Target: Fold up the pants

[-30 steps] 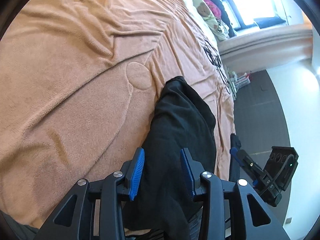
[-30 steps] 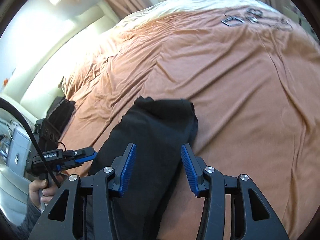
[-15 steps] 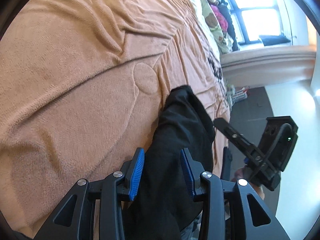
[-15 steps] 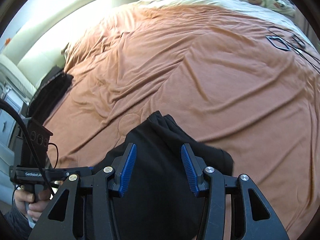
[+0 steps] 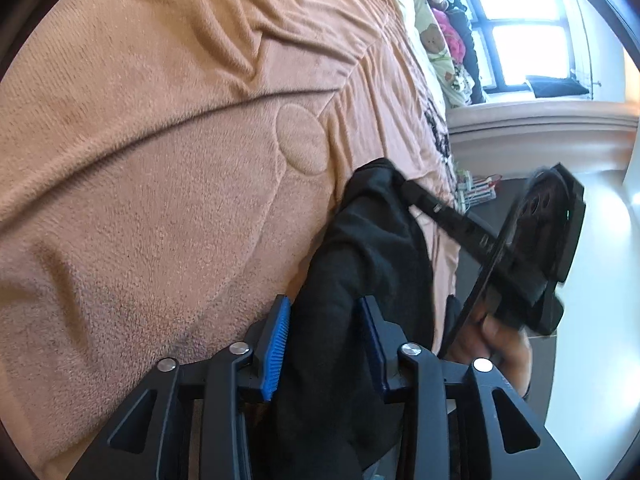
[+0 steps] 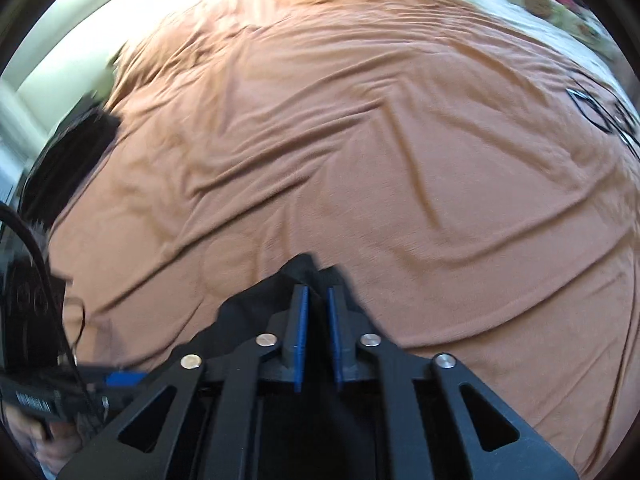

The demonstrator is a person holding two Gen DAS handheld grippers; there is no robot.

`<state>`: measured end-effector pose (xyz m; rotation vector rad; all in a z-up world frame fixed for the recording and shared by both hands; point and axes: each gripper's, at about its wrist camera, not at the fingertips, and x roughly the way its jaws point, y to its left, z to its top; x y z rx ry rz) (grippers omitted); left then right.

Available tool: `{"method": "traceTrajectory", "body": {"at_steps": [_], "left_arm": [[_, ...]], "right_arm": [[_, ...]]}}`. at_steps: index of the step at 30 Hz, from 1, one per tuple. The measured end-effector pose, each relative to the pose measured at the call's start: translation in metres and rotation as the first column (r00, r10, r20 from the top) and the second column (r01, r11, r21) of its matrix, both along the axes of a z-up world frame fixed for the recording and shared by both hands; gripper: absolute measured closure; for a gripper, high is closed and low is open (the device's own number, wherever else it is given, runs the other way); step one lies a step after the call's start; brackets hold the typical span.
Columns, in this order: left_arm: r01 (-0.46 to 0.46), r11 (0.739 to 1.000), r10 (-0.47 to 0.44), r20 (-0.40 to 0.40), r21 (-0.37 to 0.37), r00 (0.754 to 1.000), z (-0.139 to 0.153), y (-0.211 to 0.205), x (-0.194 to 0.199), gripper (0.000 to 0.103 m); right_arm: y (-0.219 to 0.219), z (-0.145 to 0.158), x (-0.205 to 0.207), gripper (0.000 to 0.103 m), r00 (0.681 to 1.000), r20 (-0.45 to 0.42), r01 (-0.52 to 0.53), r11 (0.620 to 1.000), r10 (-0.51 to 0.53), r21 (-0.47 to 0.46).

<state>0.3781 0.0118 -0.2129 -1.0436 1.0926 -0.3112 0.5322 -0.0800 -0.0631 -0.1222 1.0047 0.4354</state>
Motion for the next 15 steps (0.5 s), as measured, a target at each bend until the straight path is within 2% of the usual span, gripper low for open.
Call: {"method": "traceTrajectory", "body": {"at_steps": [3, 5, 7, 9, 11, 13, 15], "left_arm": [[0.009, 1.0, -0.009, -0.016, 0.018, 1.0, -0.004, -0.002, -0.002, 0.074], [0.009, 1.0, -0.009, -0.017, 0.019, 1.0, -0.005, -0.001, -0.003, 0.074], [0.009, 1.0, -0.009, -0.01, 0.011, 1.0, -0.004, 0.0, -0.005, 0.074], [0.007, 1.0, -0.007, -0.008, 0.002, 1.0, -0.005, 0.002, -0.006, 0.074], [0.001, 1.0, -0.001, -0.007, -0.011, 1.0, -0.006, 0.004, -0.006, 0.074], [-0.003, 1.0, 0.003, -0.004, -0.019, 1.0, -0.006, 0.005, -0.007, 0.074], [-0.007, 1.0, 0.007, -0.005, -0.026, 1.0, -0.007, 0.006, -0.008, 0.074]], "right_arm": [[-0.02, 0.002, 0.007, 0.101, 0.994, 0.008, 0.109, 0.993, -0.109, 0.037], [-0.029, 0.008, 0.007, 0.101, 0.99, 0.017, 0.139, 0.988, -0.141, 0.071], [-0.033, 0.012, 0.005, 0.101, 0.992, -0.008, 0.127, 0.984, -0.127, 0.122], [-0.026, 0.014, 0.001, 0.099, 0.997, -0.033, 0.073, 0.986, -0.069, 0.147], [-0.011, 0.015, -0.004, 0.091, 1.0, -0.027, 0.019, 0.993, -0.016, 0.119], [0.002, 0.011, -0.008, 0.071, 0.999, -0.031, -0.033, 0.995, 0.036, 0.096], [0.013, 0.007, -0.009, 0.067, 0.996, -0.041, -0.07, 0.995, 0.073, 0.075]]}}
